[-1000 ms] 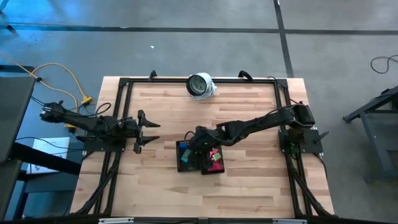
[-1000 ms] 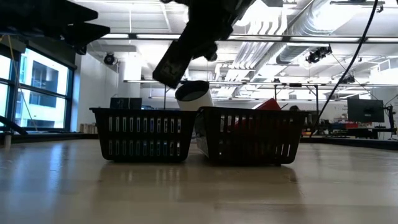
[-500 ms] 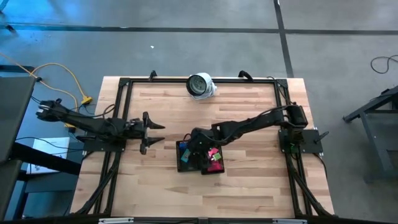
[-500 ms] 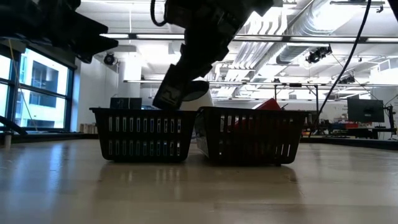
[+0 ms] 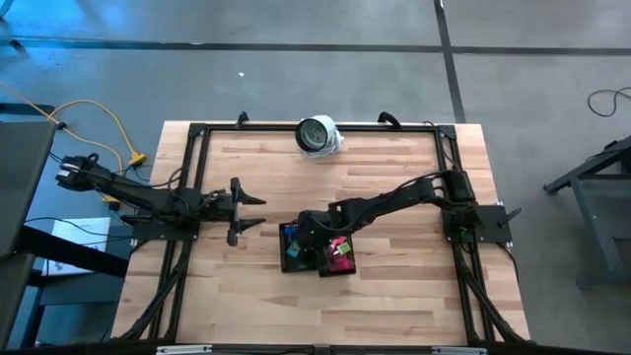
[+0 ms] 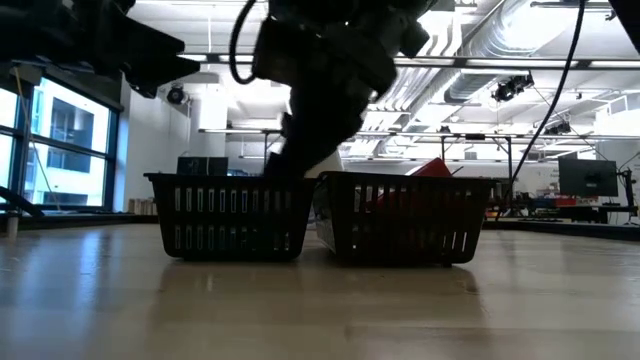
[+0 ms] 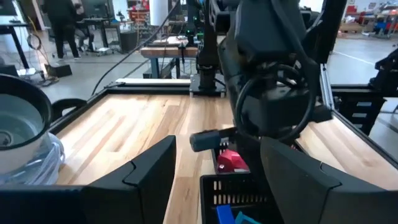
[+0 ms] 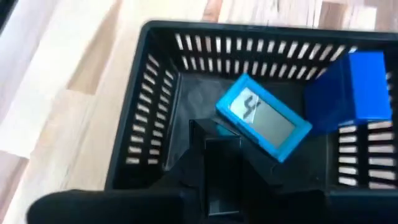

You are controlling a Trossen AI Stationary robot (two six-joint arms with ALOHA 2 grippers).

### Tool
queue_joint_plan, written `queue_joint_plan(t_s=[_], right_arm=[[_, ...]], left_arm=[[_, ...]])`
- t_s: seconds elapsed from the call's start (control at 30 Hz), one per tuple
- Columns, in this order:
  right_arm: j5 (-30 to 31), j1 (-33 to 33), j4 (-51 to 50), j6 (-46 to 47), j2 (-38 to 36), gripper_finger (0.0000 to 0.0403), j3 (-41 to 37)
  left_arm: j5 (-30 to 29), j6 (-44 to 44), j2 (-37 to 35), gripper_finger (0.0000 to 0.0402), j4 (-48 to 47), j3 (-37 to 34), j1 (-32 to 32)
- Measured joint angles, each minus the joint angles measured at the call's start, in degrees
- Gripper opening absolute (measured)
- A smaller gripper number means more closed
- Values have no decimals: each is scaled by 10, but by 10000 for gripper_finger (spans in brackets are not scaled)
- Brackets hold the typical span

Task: Pick & Place Office items
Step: Put the black digital clock into the left black bin

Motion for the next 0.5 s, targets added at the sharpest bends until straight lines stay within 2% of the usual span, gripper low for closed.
queue_joint_plan(t_s=[0.3,0.5], right_arm=[[-1,0,-6,0,0,50,0],[-6,0,-3,0,0,63,0]], left_arm=[[9,-13,-5,226,6,-12,35],[50,-27,-4,226,10,-18,62]])
